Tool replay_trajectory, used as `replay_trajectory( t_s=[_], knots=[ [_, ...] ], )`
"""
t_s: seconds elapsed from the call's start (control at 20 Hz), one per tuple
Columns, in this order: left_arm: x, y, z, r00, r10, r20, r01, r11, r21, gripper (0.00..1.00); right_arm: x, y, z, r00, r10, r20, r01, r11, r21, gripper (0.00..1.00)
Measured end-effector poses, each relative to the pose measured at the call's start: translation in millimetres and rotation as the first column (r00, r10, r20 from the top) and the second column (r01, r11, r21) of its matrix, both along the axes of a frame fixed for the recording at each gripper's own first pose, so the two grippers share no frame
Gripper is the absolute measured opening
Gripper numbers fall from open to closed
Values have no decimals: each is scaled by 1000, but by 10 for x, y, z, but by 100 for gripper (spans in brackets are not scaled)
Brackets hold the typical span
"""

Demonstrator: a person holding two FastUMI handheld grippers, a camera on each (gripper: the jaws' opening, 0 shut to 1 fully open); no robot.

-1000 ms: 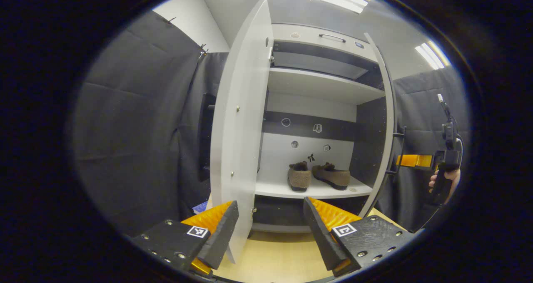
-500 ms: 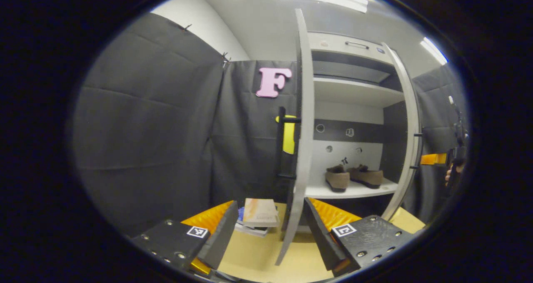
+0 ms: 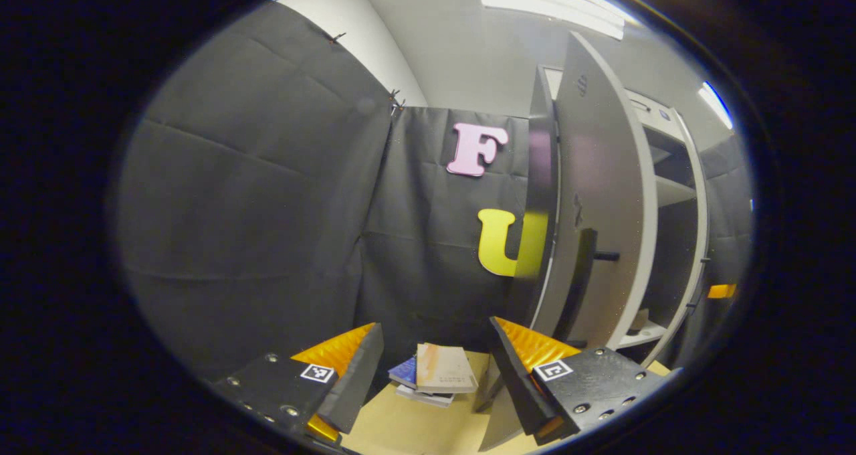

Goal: Grab one shoe with the right hand and put it into the shoe cabinet, grab the other shoe with the left hand and put it into the shoe cabinet; then close the right door with the right hand and the left door with the left hand.

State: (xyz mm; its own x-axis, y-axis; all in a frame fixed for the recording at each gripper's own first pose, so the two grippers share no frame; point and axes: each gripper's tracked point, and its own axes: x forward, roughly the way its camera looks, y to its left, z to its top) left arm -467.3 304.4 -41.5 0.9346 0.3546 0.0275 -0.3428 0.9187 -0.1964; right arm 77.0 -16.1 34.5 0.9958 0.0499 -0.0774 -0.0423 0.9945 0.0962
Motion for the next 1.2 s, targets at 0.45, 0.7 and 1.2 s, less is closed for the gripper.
replay_trajectory(
  t_s=[0.45,0.7,1.2],
  knots=[
    [674,-70,351,976,-217,-24,218,962,167,91,-123,-38,-118,998,-55,-41,56,998,20,96],
    [870,-419,393,938,-346,13,339,925,175,92,-165,-106,-216,994,-95,-47,96,995,17,96],
    [909,-652,382,922,-387,-33,386,902,193,90,-287,-278,-515,990,-117,-80,122,991,62,96]
  ],
)
